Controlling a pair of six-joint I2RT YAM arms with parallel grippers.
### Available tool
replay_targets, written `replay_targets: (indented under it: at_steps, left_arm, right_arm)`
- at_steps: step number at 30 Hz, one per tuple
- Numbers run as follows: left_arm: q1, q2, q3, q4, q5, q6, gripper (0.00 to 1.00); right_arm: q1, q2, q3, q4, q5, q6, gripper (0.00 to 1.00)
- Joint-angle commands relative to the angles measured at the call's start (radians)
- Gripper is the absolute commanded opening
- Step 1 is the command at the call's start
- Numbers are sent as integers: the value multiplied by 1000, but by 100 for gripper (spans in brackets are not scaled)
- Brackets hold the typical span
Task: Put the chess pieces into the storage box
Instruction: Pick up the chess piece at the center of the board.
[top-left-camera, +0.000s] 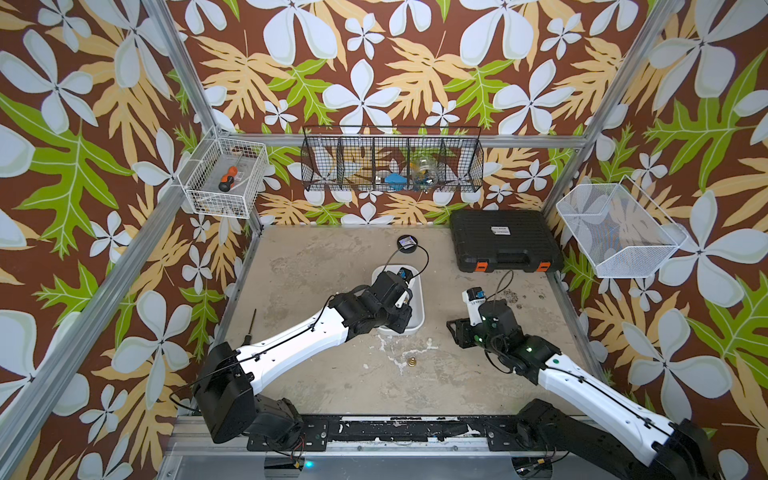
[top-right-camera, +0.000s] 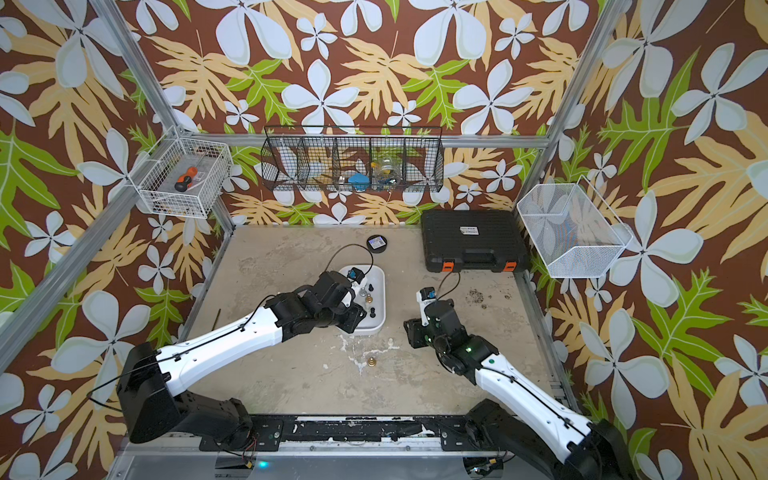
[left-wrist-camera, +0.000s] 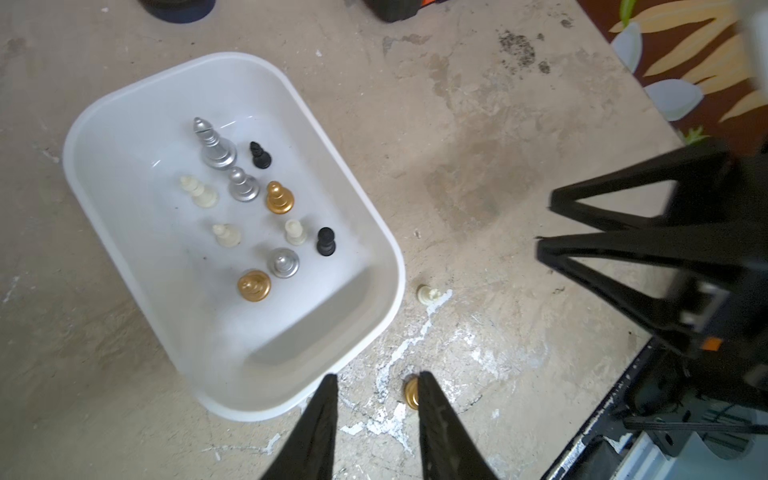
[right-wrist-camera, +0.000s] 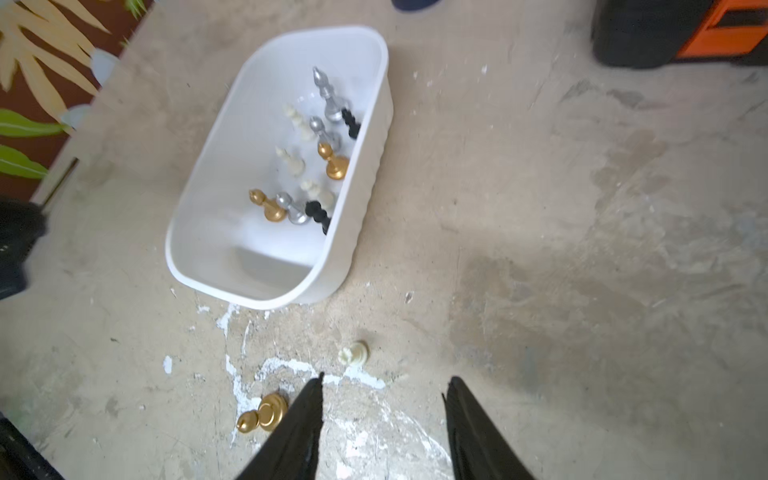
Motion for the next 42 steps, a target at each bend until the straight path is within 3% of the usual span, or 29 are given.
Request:
replay_targets:
  at_steps: [1,9,21,42]
  left_arm:
    - [-7,-11,-29,25,31,39,39]
    - [-1,-110,-148,116,-5,14,45]
    - [7,-182,-234,147,-22,-9,46]
    - [7,-225,-280,154,-28,-24,46]
  right_arm:
    - [6,75,41,-101,-86,-35,48]
    - [107,265,151,-139,-36,-62,50]
    - [129,453,215,-115,-2,-91,43]
    - [141,532,227,-56,22,-106,26]
